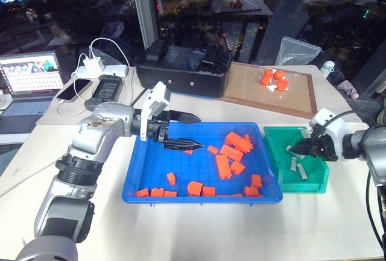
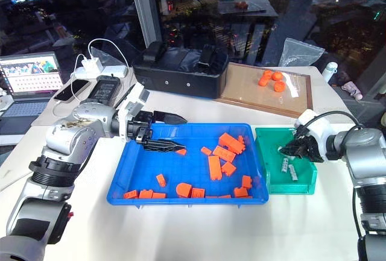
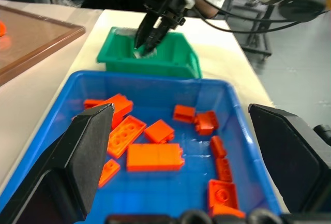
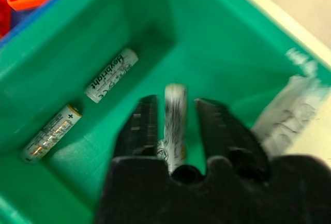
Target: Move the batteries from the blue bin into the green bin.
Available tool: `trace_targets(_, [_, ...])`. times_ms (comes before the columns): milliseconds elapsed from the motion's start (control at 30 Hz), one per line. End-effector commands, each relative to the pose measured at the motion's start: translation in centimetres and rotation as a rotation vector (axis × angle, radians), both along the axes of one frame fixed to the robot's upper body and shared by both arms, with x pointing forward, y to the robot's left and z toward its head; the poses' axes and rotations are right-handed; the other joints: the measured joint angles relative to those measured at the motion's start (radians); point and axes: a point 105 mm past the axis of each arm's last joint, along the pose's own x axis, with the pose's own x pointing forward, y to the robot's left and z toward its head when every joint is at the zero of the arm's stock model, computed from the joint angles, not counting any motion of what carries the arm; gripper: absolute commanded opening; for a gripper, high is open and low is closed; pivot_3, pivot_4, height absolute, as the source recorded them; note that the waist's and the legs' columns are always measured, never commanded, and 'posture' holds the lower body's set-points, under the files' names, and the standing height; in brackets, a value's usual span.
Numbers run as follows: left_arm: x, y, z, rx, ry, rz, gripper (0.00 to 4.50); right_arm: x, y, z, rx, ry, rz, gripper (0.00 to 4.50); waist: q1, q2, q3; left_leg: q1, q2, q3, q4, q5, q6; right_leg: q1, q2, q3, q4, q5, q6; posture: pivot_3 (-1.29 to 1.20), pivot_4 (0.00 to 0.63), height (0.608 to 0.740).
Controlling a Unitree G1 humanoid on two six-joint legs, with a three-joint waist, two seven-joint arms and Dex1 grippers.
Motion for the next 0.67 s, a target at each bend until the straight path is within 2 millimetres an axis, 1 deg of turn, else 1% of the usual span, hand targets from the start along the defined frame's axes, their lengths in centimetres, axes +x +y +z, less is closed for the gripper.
trace_targets(33, [0.3,0.1,1.3,-0.012,-0.089,0.018,4.5,0.2,-0.2,2.6,-0.035,-0.085,0.006,2.98,0.002,0.0,0.0,0.0,0.0,0.0,0.0,0.0,0.0,0.0,0.0,0.0,0.0,0.0,0.0,0.0,0.15,0.74])
trace_targets(67, [0.5,0.2,1.4,-0.018,-0.103,0.034,4.5,0.1,-0.3,3.0,-0.038,-0.094,0.007,3.32,0.002,0.0,0.0,0.0,0.0,0.0,0.0,0.0,0.0,0.0,0.0,0.0,0.0,0.0,0.0,0.0,0.15,0.74])
trace_targets(100, [1.2,0.4,1.6,-0.027,-0.123,0.094,4.5,-0.1,-0.3,4.0,-0.034,-0.117,0.006,3.67,0.005,0.001,0.0,0.0,0.0,0.0,0.0,0.0,0.0,0.0,0.0,0.0,0.0,0.0,0.0,0.0,0.15,0.74])
trace_targets(167, [2.9,1.5,2.1,-0.048,-0.128,0.225,4.5,-0.5,-0.4,6.5,0.012,-0.205,0.006,4.36,0.008,0.001,0.0,-0.001,0.0,0.0,0.001,0.0,0.0,0.0,-0.001,0.0,0.0,0.0,0.001,0.0,0.15,0.74])
trace_targets(200, [3.2,2.2,2.6,-0.072,-0.132,0.265,4.5,-1.0,-0.3,7.7,0.052,-0.252,0.013,4.47,0.007,0.001,0.0,-0.001,-0.001,0.0,0.001,0.0,0.0,0.0,-0.001,0.0,0.0,0.0,0.002,0.0,0.15,0.74])
trace_targets(267, [2.9,3.4,3.0,-0.103,-0.156,0.301,4.5,-1.8,-0.3,9.5,0.138,-0.351,0.008,4.47,0.007,0.0,0.001,-0.001,0.0,-0.001,0.001,0.0,0.0,0.0,-0.001,0.0,0.0,0.0,0.002,0.0,0.15,0.74])
trace_targets(300, [3.1,4.2,2.9,-0.107,-0.165,0.348,4.5,-2.3,-0.7,10.3,0.194,-0.419,-0.018,4.47,0.006,0.001,0.001,-0.002,0.0,-0.002,0.0,0.0,0.0,0.0,-0.001,-0.001,-0.001,0.0,0.002,0.0,0.15,0.74])
trace_targets(333, [3.2,4.9,2.6,-0.108,-0.165,0.395,4.5,-2.7,-1.2,10.7,0.234,-0.468,-0.056,4.47,0.006,0.0,0.0,-0.002,0.0,-0.002,0.0,0.0,0.0,0.0,-0.001,-0.001,-0.001,0.0,0.002,0.0,0.15,0.74])
trace_targets(433, [3.1,6.6,1.8,-0.111,-0.156,0.476,4.5,-3.9,-2.1,11.0,0.301,-0.581,-0.12,4.47,0.005,-0.001,0.0,0.002,0.0,-0.003,-0.001,-0.001,0.0,0.006,-0.001,-0.002,-0.003,0.0,0.002,0.0,0.15,0.74])
trace_targets(467, [3.1,7.2,1.5,-0.117,-0.156,0.512,4.5,-4.3,-2.4,10.6,0.34,-0.586,-0.154,4.47,0.005,-0.001,0.0,0.003,0.0,-0.003,-0.002,-0.001,0.0,0.007,-0.001,-0.002,-0.004,0.0,0.002,0.0,0.15,0.74])
trace_targets(533, [2.9,8.6,0.6,-0.12,-0.147,0.591,4.5,-5.2,-3.0,9.0,0.386,-0.572,-0.212,4.47,0.004,0.0,0.0,0.003,0.0,-0.003,-0.001,-0.001,0.0,0.008,-0.002,-0.003,-0.003,0.0,0.002,0.0,0.15,0.74])
trace_targets(600, [2.7,9.3,-0.1,-0.124,-0.116,0.637,4.5,-5.5,-3.4,7.6,0.385,-0.556,-0.26,4.47,0.004,-0.001,0.0,0.005,0.001,-0.003,-0.001,-0.001,0.0,0.011,-0.002,-0.003,-0.004,0.0,0.002,0.0,0.15,0.74])
trace_targets(667, [2.3,9.6,-1.2,-0.12,-0.054,0.639,4.5,-5.5,-3.8,6.5,0.388,-0.543,-0.302,4.47,0.005,-0.001,0.0,0.008,0.001,-0.003,-0.001,-0.001,0.0,0.013,-0.004,-0.003,-0.005,0.0,0.003,0.0,0.15,0.74])
